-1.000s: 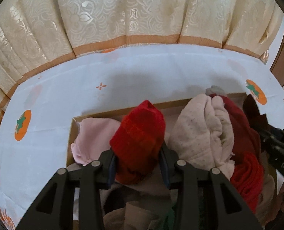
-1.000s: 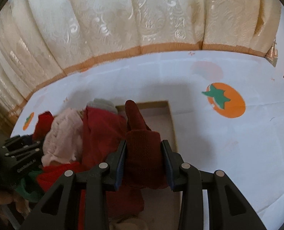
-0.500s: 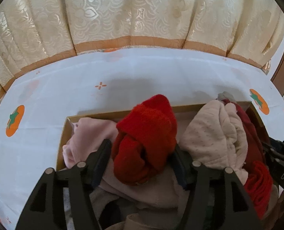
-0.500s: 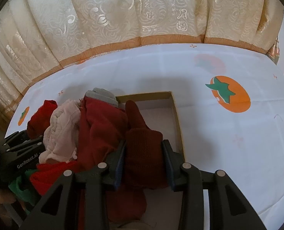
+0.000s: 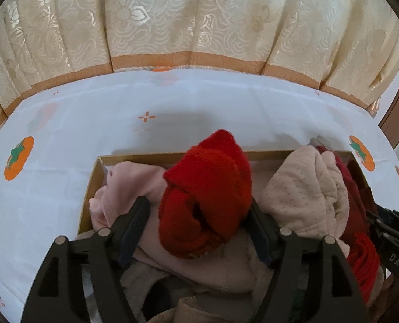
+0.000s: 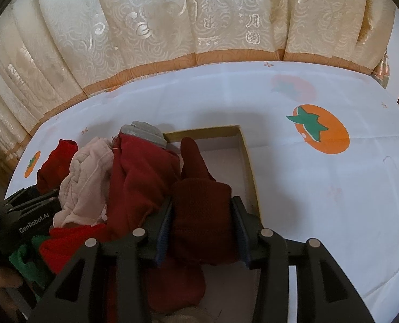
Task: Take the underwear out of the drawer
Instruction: 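Open both tools to release the garments into the tray, then press the garments down into the tray with both open tools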
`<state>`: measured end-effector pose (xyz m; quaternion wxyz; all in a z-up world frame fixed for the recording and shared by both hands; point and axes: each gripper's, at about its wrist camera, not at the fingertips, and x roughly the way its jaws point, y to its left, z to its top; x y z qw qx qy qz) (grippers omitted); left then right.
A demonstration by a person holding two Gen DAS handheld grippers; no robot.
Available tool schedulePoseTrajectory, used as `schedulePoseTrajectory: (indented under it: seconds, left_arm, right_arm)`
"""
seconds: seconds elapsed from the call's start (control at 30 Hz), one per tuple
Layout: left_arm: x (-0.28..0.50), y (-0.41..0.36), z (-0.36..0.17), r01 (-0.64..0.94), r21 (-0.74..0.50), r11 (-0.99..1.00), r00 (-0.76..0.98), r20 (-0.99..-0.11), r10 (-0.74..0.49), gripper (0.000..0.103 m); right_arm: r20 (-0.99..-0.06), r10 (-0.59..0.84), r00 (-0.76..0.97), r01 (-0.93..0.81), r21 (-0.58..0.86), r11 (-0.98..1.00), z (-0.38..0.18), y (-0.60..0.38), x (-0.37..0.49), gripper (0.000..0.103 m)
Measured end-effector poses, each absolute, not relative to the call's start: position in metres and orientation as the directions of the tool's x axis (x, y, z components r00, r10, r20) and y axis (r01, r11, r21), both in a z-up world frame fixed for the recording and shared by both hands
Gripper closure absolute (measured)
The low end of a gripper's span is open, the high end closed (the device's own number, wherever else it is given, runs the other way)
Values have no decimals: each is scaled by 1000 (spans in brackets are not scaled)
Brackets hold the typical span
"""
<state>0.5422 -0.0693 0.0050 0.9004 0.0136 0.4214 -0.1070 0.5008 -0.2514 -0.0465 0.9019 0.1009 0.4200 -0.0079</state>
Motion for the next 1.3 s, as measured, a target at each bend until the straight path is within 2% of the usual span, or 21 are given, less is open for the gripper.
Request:
schedulePoseTrajectory:
  seconds: [0.23, 0.37, 0.43, 0.53, 0.7, 0.87, 0.97, 1.3]
  left_arm:
    - [540, -68, 6, 212, -85, 974, 597, -778, -198, 27]
    - [538, -66, 12, 212, -106, 971, 560, -802, -210, 12]
    - [536, -61, 14, 192, -132, 973, 550, -806, -218, 1]
    - [531, -55, 18, 183, -160, 970, 543, -806, -235, 0]
    - [512, -65, 32, 206, -42, 978, 619, -768, -164, 0]
    - [502, -66, 31, 215, -73, 974, 601, -776, -191, 0]
    - [494, -65, 32, 203, -41, 978, 636, -754, -164, 0]
    - [456, -47, 41, 151, -72, 986, 692, -705, -157, 0]
  right_arm:
    - [-749, 66, 659, 106, 180, 978, -43, -251, 495, 57]
    - [-730, 99, 677, 103, 227, 968, -39, -256, 486, 52]
    - [-720, 95, 688, 105, 229, 968, -37, -256, 482, 36]
    - [-698, 113, 707, 106, 263, 959, -35, -258, 475, 36]
    - [-685, 130, 717, 87, 273, 958, -30, -251, 469, 32]
    - [-672, 144, 726, 90, 300, 950, -26, -246, 460, 28]
    - [-660, 137, 739, 87, 295, 951, -24, -243, 452, 27]
    - [-611, 193, 767, 48, 355, 934, -18, -237, 428, 27]
